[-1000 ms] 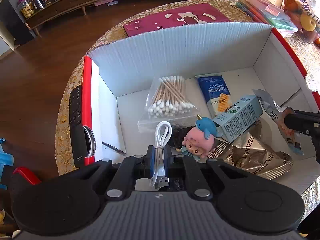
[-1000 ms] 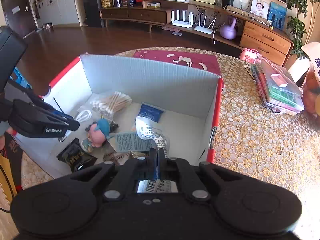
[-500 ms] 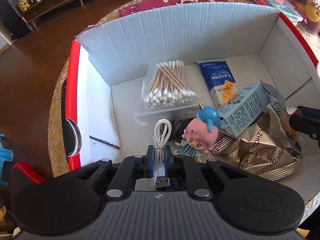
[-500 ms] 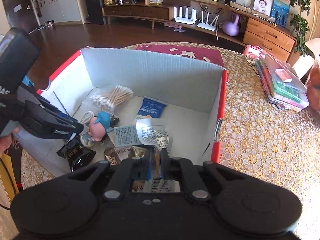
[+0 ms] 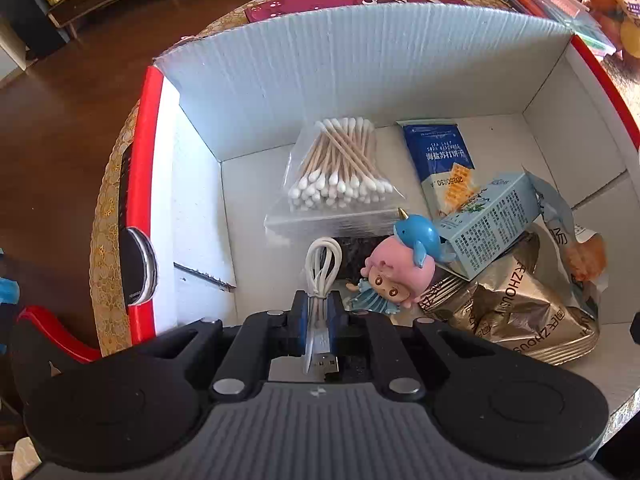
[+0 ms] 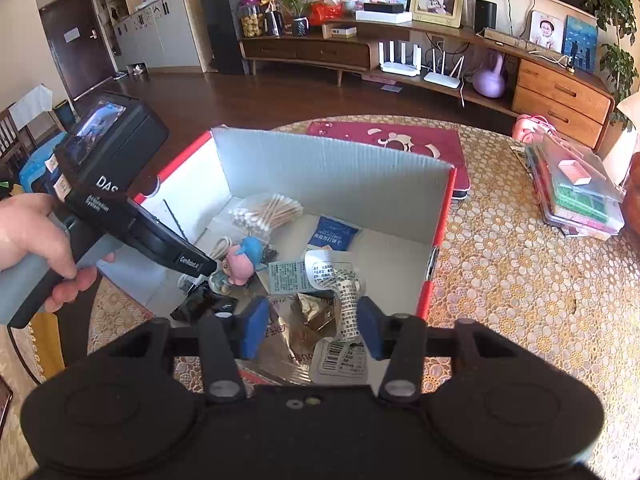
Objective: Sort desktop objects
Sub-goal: 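Lower the cable and wrapper into the box and open both grippers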
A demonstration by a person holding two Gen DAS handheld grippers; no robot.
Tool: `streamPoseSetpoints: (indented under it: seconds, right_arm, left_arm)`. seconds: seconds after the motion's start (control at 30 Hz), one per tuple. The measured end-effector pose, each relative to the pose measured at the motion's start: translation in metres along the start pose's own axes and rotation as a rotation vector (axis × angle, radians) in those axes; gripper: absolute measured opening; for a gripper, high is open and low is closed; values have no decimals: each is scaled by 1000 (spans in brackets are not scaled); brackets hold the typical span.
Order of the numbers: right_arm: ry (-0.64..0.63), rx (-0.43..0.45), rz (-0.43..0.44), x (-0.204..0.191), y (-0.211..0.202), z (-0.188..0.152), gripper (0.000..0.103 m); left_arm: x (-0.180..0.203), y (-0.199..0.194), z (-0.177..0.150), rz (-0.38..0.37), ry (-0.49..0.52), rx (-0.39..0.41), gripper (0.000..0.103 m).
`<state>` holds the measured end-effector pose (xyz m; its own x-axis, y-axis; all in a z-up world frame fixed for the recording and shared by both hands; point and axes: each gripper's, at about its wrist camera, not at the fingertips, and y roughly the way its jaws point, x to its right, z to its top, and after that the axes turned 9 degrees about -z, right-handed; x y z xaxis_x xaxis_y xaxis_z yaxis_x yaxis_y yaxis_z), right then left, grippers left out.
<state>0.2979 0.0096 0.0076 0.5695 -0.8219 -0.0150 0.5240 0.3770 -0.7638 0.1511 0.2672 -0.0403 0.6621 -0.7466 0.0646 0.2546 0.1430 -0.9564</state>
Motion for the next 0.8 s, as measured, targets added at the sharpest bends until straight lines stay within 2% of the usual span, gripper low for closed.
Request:
streamPoseSetpoints:
  seconds: [0.2,0.33,0.7,0.8]
  right_arm:
    - [-2,16,7,2,-14,-1,56]
    - [-2,22,3,2,-22,-2,58]
    - [-15,51,21,-4,-45,-4,69]
    - [-19,58,32,-6,-51,-5,68]
  left_arm:
    - [-3,-21,-4,-30,-47,27,8]
    - [4,-33,-2,-46,-48,45,8]
    - [20,-81,-25,-89,-28,94,8]
    - [23,-89,-31,-91,-24,105,8]
